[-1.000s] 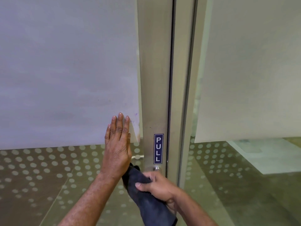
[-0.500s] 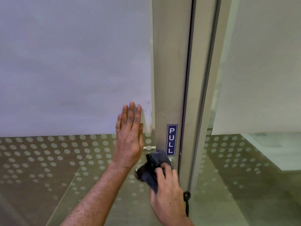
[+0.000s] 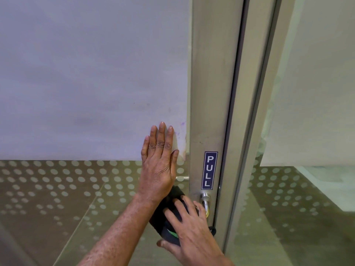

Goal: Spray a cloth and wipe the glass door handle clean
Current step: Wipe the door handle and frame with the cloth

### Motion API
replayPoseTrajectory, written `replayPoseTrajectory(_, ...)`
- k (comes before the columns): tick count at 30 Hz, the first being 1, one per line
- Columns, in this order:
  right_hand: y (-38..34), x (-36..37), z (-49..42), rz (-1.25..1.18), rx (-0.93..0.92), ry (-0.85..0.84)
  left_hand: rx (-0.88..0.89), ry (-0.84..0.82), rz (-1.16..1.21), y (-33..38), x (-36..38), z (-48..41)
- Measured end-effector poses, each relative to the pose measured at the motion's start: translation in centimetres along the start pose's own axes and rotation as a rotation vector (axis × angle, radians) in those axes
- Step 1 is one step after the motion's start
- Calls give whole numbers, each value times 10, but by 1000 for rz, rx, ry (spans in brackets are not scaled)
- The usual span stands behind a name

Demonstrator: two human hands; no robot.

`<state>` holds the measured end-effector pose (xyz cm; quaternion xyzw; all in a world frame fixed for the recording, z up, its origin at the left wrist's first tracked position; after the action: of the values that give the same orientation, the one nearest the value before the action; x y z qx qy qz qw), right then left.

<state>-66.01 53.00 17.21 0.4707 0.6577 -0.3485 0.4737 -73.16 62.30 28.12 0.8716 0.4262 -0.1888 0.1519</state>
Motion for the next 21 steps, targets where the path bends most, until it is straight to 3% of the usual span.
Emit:
replayPoseTrajectory(8, -14, 6, -25, 25, 208, -80, -11, 0, -91, -2, 13, -1)
replayPoseTrajectory(11, -11, 18, -29, 33, 209, -190, -8, 5, -119, -2, 16, 0)
replayPoseTrajectory(17, -1, 8, -13, 49, 55, -108, -9, 25, -126, -2, 21, -1)
replayPoseTrajectory(21, 4, 12, -13, 63, 84, -92, -12, 30, -133, -4, 25, -2)
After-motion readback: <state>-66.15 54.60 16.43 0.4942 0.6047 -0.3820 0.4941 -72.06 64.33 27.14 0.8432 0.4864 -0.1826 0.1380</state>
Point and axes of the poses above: each hand's wrist, its own z-axis away from the middle knuckle, its own x-axis out of the palm, y = z × x, the point moved 7 cm from there along -z, towards the middle knuckle, and after that the axes turned 2 degrees about z, right-handed, at the moved point
